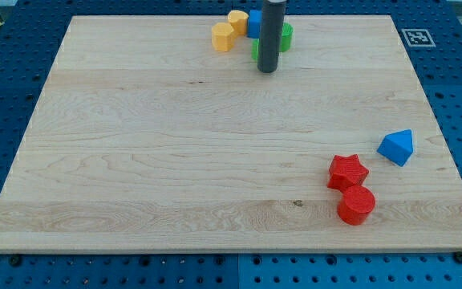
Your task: Move your arm towards blue triangle
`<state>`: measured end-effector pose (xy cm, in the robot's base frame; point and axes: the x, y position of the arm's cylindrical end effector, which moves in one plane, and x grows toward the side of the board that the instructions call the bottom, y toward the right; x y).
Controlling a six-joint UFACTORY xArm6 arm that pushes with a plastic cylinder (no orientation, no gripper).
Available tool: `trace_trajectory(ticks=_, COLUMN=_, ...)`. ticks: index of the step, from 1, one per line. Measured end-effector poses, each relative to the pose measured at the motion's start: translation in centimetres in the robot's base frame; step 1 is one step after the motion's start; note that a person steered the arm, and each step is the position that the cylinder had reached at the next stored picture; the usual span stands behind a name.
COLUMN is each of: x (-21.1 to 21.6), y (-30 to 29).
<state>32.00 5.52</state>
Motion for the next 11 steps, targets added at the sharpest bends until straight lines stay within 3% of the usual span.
trace_trajectory(ticks=2, x=-3.7, y=0.0)
trace_trajectory(ticks=3, x=-1.2, y=0.6)
trace_trajectory(ticks=4, x=4.9, y=2.4)
trace_trajectory(ticks=5, x=8.4, y=6.2)
trace_trajectory(ticks=7, x=9.9, y=24.2)
trace_trajectory(ticks=8, x=14.4, y=28.4)
trace_trajectory(ticks=9, x=19.5, y=23.6)
trace_trajectory(ticks=11, x=19.0, y=20.8)
